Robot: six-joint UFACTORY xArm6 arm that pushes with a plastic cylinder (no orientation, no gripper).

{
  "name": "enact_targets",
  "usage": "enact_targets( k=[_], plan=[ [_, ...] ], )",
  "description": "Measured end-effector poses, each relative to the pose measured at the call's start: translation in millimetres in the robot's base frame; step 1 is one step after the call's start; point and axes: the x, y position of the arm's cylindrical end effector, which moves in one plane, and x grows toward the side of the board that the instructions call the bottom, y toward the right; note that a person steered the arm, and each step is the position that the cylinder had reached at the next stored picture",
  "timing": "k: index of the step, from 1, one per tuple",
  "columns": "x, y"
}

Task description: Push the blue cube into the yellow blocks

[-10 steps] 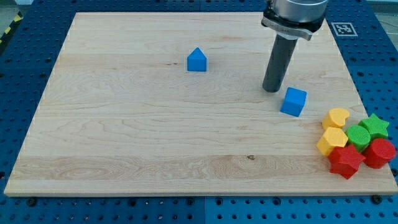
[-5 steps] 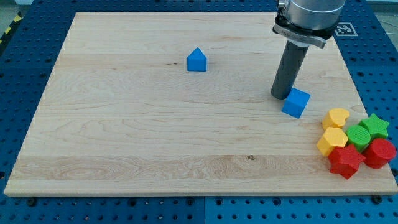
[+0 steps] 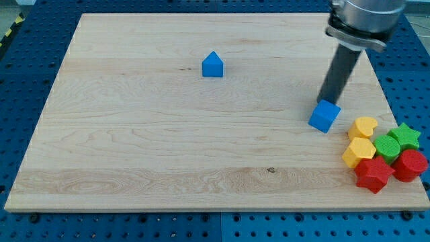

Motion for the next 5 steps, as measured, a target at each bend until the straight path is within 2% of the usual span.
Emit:
enact_targets(
  k=[2,4,5],
  plan=[
    [12,-2],
    [-10,-55],
    [7,-65]
  ],
)
